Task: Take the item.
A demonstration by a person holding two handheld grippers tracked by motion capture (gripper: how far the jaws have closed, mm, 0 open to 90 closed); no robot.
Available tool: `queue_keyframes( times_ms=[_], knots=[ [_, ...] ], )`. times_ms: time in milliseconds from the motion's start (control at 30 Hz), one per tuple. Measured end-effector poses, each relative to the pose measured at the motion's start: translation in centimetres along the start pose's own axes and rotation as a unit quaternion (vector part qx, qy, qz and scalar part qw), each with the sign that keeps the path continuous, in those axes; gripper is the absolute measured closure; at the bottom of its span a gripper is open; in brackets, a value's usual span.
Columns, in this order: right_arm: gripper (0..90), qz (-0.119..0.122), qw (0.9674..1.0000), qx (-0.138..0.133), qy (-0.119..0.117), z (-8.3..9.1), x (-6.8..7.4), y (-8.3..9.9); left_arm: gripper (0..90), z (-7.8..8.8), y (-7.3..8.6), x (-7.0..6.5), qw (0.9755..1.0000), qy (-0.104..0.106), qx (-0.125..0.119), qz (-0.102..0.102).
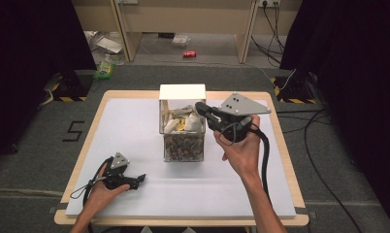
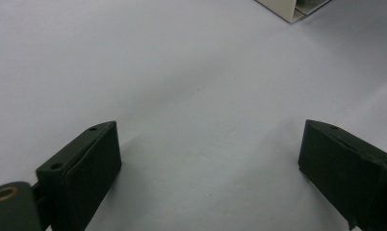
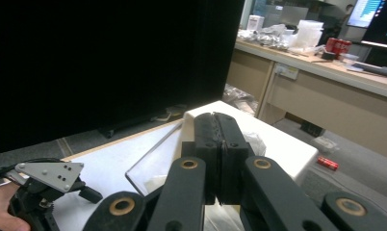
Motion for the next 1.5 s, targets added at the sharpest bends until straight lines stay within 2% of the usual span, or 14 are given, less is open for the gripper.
queue_keyframes(
  times_ms=[333,633,667,1000,1500],
  knots=[
    [89.7,-0.01,0.9995,-0.013,0.027,2.5,-1.9,-0.2,6.6,0.0,0.0,0.0,1.0,0.0,0.0,0.0],
    [89.7,-0.019,0.9985,-0.009,0.051,3.3,-3.9,0.7,6.6,0.0,0.0,0.0,1.0,0.0,0.0,-0.001],
    [89.7,-0.028,0.998,-0.007,0.056,3.4,-4.4,1.1,6.6,0.0,0.0,0.0,1.0,-0.001,0.0,-0.001],
    [89.6,-0.048,0.9955,0.0,0.081,3.5,-6.8,3.2,6.6,0.0,0.0,0.0,1.0,0.0,0.0,0.0],
    [89.6,-0.061,0.9936,0.01,0.094,2.2,-8.2,4.6,6.6,0.0,0.0,0.0,1.0,-0.001,0.0,-0.001]
  ],
)
Point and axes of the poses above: each handheld gripper's, and its own axes: z roughly backward along the jaws, y roughly out of its underside, x roughly to its left, the point moved 1 cm from there along -z, roughly forward along the jaws, and after that the axes turned 11 degrees about -z, right-handed, at the moved point
